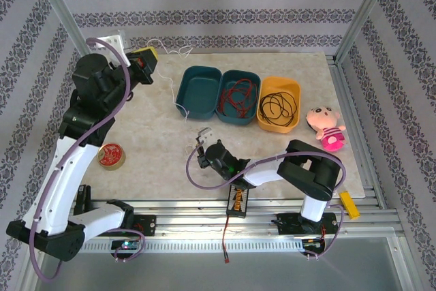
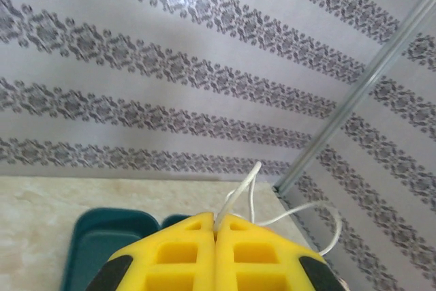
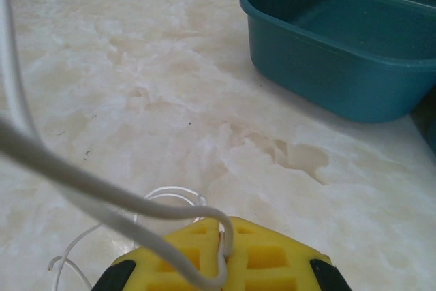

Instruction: Untangle the cables

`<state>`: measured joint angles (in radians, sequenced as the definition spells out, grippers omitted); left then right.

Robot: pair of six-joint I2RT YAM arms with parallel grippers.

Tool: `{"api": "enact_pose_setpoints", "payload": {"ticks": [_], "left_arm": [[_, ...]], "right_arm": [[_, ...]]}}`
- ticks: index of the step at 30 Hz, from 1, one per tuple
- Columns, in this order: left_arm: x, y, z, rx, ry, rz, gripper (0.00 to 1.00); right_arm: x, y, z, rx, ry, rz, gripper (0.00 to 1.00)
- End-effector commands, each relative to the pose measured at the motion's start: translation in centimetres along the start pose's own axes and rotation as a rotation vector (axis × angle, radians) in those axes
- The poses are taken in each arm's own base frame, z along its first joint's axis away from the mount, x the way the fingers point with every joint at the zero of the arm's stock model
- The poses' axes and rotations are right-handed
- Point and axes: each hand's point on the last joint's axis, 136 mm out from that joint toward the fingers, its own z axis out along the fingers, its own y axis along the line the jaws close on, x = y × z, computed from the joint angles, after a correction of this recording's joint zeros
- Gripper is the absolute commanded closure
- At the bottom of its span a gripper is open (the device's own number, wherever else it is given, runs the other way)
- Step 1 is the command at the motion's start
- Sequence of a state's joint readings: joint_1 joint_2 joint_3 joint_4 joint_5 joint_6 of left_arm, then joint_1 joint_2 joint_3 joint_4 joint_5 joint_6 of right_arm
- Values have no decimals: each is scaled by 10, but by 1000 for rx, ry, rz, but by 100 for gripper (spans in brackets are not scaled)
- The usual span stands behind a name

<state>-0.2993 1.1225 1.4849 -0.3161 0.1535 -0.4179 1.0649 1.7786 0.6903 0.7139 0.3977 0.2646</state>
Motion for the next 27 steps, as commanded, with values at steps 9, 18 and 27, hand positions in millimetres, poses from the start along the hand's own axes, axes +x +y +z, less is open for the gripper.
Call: {"api": "enact_pose_setpoints", "payload": {"ticks": [9, 18, 27], "left_arm": [[-105, -28, -40, -9, -256, 129, 100], [-99, -23, -16, -29, -210, 170, 100], [-44, -13, 52, 49, -63, 109, 100]], "right_arm": [[22, -8, -5, 32, 42, 58, 96], [24, -11, -12, 32, 49, 77, 97], [15, -8, -22, -4, 42, 133, 95]]}}
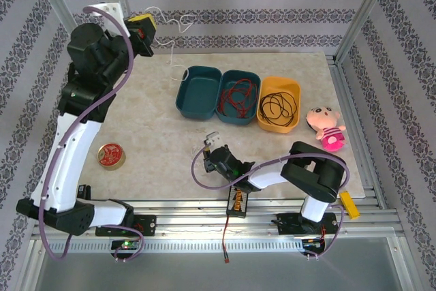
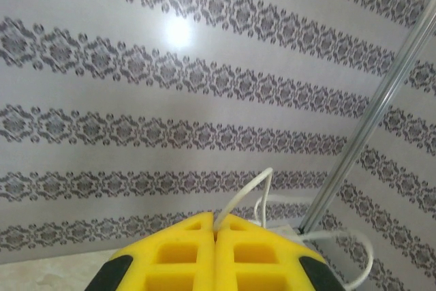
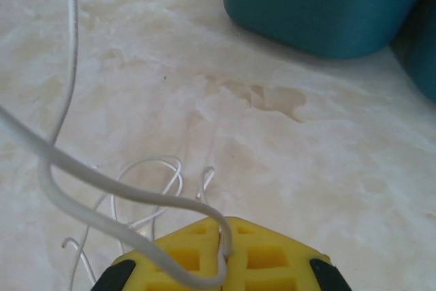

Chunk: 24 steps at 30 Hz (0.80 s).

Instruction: Untangle the cables

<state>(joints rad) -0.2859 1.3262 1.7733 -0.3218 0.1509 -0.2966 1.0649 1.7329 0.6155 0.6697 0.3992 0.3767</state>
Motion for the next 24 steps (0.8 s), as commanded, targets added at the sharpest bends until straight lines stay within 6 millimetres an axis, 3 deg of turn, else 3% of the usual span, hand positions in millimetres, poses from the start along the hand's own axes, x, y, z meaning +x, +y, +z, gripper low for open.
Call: {"api": "enact_pose_setpoints", "payload": {"ticks": [1, 10, 14, 24], "left_arm": [[22, 2, 26, 48, 29, -30, 100], [111, 40, 94, -24, 175, -44, 100], [149, 58, 115, -69, 220, -26, 100], [234, 78, 162, -99, 364, 2, 100]], "right_arm": [[-10, 6, -10, -31, -21, 55, 94], [-21, -2, -22, 0, -40, 83, 91], [-23, -2, -25, 1, -37, 96, 92], [-25, -6, -30, 19, -31, 119, 93]]}}
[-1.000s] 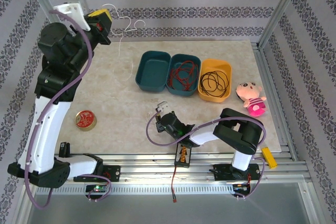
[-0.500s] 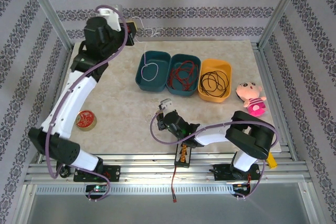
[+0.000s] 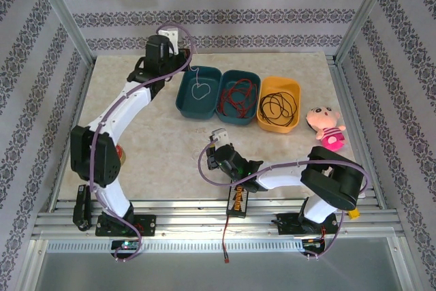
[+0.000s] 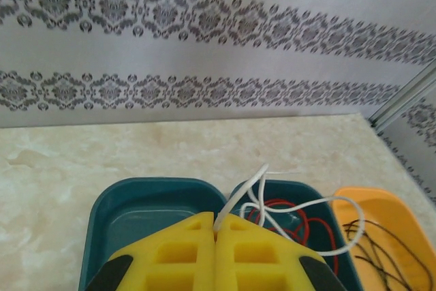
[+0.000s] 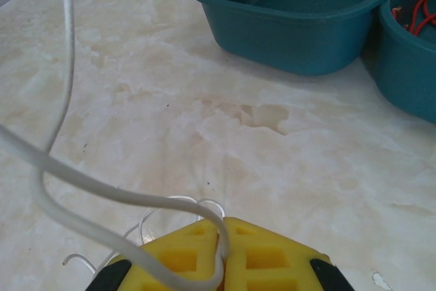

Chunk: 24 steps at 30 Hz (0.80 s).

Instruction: Untangle the cables

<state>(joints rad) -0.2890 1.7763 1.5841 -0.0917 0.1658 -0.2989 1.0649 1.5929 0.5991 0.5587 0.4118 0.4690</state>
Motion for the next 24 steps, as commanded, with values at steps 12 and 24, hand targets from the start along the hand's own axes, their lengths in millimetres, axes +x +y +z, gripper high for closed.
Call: {"api": "enact_pose_setpoints", "payload": {"ticks": [12, 24], "left_arm": [[60, 27, 53, -144, 158, 42, 100], [117, 46, 81, -269, 349, 64, 100]], "right_arm": [[-12, 3, -8, 5, -9, 21, 94], [-18, 2, -14, 11, -23, 25, 94]]}}
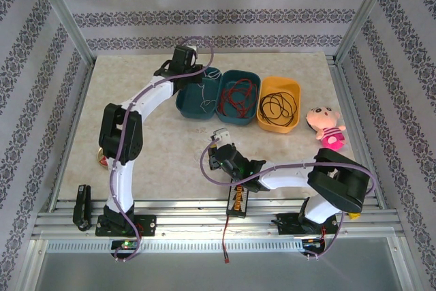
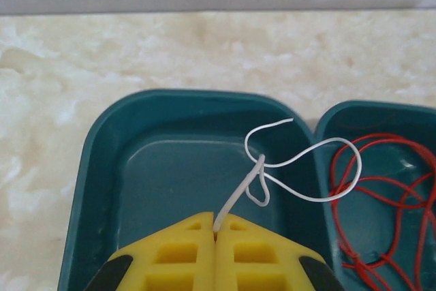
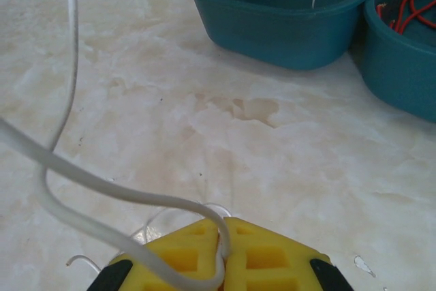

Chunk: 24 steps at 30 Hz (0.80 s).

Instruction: Untangle the cables

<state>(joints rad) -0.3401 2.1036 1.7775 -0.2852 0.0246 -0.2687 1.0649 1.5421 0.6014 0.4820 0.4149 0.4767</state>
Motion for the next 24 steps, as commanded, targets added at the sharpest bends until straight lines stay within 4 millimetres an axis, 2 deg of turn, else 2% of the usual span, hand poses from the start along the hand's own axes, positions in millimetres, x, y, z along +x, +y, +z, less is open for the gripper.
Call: {"api": "enact_pose_setpoints", "payload": {"ticks": [1, 5, 10, 11, 13, 16, 24], "left_arm": [[14, 15, 2, -109, 65, 7, 100], [18, 25, 2, -163, 71, 0, 100], [27, 28, 5, -173, 101, -3, 100], [30, 25, 7, -153, 108, -4, 92], [32, 16, 8, -104, 121, -10, 70], [31, 6, 4, -46, 127, -22, 51], [11, -5, -29, 4, 78, -24, 45]], "right_arm": [[-15, 4, -6, -1, -41, 26, 94], [-16, 3, -8, 4, -47, 26, 94], [-15, 3, -6, 7, -44, 27, 94], [-15, 2, -6, 8, -42, 27, 94], [-15, 3, -6, 8, -42, 26, 94], [-15, 2, -6, 10, -43, 29, 92], [-16, -1, -7, 22, -47, 35, 87]]}}
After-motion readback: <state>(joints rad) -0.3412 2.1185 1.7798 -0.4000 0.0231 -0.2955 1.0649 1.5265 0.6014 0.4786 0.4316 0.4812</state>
